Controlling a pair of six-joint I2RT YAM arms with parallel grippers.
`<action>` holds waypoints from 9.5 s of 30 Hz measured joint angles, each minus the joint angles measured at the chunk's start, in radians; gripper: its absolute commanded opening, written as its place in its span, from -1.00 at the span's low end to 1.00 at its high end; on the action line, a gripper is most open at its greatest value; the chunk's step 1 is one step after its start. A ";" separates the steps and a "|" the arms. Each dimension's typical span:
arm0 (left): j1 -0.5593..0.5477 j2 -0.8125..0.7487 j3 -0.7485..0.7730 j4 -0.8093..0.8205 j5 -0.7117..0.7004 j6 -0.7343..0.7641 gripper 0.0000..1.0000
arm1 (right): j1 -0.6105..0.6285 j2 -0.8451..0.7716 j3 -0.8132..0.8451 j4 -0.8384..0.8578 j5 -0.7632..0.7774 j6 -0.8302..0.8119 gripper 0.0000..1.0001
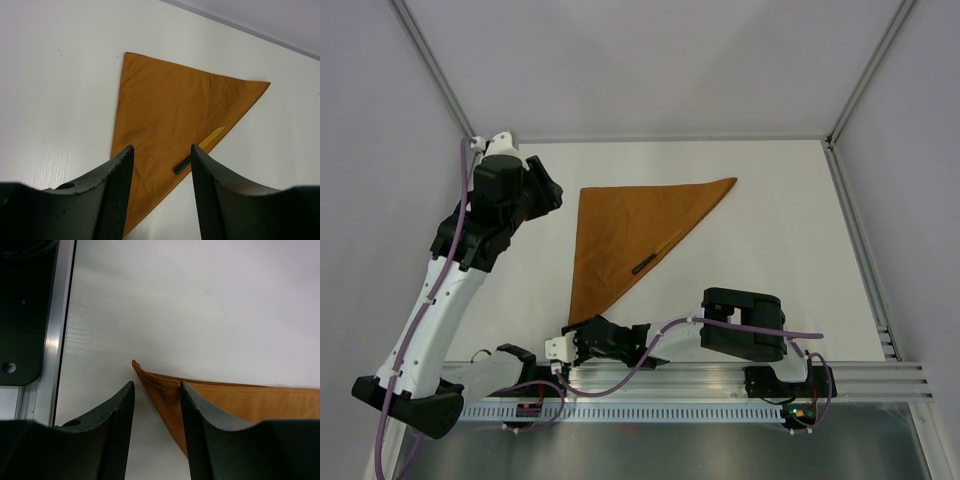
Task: Fold the napkin, place the utensils inside, and roll it up
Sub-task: Fold the napkin
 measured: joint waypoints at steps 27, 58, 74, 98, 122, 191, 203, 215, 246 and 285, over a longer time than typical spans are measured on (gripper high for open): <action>0.000 0.023 -0.008 0.014 0.019 0.000 0.10 | -0.049 0.016 0.078 -0.059 0.012 0.097 -0.84; 0.028 0.103 -0.026 0.083 0.120 0.028 0.11 | -0.513 -0.288 0.095 -0.354 0.023 0.367 -0.99; 0.034 0.219 -0.077 0.187 0.229 0.034 0.09 | -0.776 -0.315 0.011 -0.387 0.008 0.370 -0.99; 0.034 0.278 -0.163 0.277 0.315 0.037 0.09 | -0.878 -0.253 -0.014 -0.425 -0.017 0.365 -0.84; 0.031 0.299 -0.281 0.396 0.428 0.035 0.09 | -1.108 -0.212 0.293 -0.760 -0.203 0.492 0.09; 0.061 0.700 -0.378 0.682 0.186 -0.214 -0.06 | -1.471 0.196 0.547 -0.682 -0.579 0.881 -0.66; 0.061 0.692 -0.378 0.709 0.200 -0.217 -0.04 | -1.395 -0.044 0.452 -0.643 -0.613 0.759 -0.74; 0.061 0.504 -0.359 0.724 0.269 -0.225 0.01 | -1.259 -0.116 0.427 -0.712 -0.592 0.738 -0.17; 0.061 0.441 -0.359 0.721 0.289 -0.225 0.02 | -1.488 0.210 0.599 -0.695 -0.397 1.049 -0.01; 0.061 0.441 -0.359 0.719 0.289 -0.224 0.02 | -1.453 0.233 0.584 -0.639 -0.443 1.096 -0.75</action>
